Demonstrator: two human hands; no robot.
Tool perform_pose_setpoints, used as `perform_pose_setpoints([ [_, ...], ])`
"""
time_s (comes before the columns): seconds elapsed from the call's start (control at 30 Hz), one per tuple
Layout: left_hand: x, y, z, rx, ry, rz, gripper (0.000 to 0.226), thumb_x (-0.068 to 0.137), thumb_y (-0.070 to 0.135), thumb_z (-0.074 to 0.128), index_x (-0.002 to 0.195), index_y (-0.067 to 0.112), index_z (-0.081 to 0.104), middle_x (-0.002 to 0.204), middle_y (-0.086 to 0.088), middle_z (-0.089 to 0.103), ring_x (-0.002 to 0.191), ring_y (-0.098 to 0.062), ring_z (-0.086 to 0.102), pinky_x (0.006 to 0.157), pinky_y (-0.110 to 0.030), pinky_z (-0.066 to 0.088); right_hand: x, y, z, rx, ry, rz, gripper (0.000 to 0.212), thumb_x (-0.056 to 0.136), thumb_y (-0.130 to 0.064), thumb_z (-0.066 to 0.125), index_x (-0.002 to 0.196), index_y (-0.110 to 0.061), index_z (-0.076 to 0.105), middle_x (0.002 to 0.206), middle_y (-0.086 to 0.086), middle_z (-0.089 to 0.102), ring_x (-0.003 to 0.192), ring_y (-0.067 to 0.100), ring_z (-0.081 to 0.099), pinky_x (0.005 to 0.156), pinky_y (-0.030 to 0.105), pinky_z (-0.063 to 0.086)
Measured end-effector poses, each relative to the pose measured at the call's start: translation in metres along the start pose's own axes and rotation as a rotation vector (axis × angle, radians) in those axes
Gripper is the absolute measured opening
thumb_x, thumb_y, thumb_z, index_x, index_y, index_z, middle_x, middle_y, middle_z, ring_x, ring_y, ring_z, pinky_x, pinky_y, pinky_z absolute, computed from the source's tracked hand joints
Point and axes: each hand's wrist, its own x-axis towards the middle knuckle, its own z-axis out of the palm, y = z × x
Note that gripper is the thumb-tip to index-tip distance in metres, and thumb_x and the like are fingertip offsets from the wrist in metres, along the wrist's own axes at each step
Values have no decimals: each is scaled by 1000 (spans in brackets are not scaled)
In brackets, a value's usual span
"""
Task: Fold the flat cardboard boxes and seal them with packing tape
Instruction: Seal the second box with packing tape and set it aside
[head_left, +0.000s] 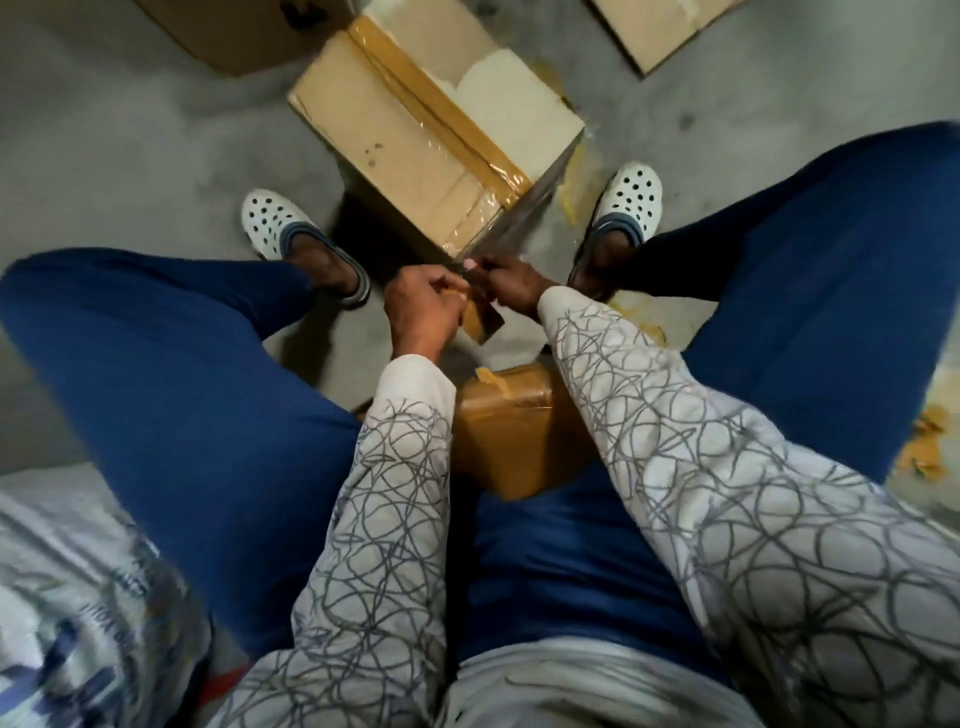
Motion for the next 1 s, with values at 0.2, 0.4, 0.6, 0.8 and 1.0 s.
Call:
perform_pose_setpoints([
  [0.2, 2, 23, -49, -103, 43, 103, 26, 76, 3, 75, 70, 28, 76, 81, 5, 75, 76, -13, 72, 70, -29, 62, -54, -25, 6, 112, -21, -115, 68, 94, -67, 45, 141, -18, 55, 143, 7, 55, 129, 23, 52, 109, 37, 41],
  [0.4, 21, 43, -104, 9, -73, 215, 18, 69, 10, 87, 75, 25, 81, 77, 5, 76, 78, -17, 74, 80, -35, 62, -77, -42, 8, 25, 130, -331, 38, 87, -49, 72, 118, -27, 69, 117, -4, 66, 103, 7, 62, 92, 33, 52],
  [0.6, 34, 29, -107, 115, -43, 274, 67, 56, 24, 94, 119, 27, 72, 99, -3, 77, 94, -16, 71, 94, -36, 56, -86, -45, 17, -49, 173, -297, 54, 82, -44, 79, 128, -27, 58, 108, 0, 62, 84, 20, 70, 68, 39, 63],
  [0.8, 34, 19, -90, -100, -237, 10, 23, 65, 3, 90, 83, 9, 76, 80, -12, 75, 78, -26, 75, 72, -37, 63, -78, -29, 11, -458, 302, -266, 66, 75, -59, 78, 124, -22, 52, 116, 8, 69, 96, 27, 67, 82, 43, 57],
  [1.0, 35, 9, -48, -343, -182, -208, 11, 77, 0, 81, 75, 6, 71, 71, -11, 68, 61, -19, 61, 60, -32, 60, -68, -39, -27, -742, 259, -305, 52, 83, -61, 70, 102, -13, 63, 89, 5, 67, 81, 24, 64, 65, 29, 43],
])
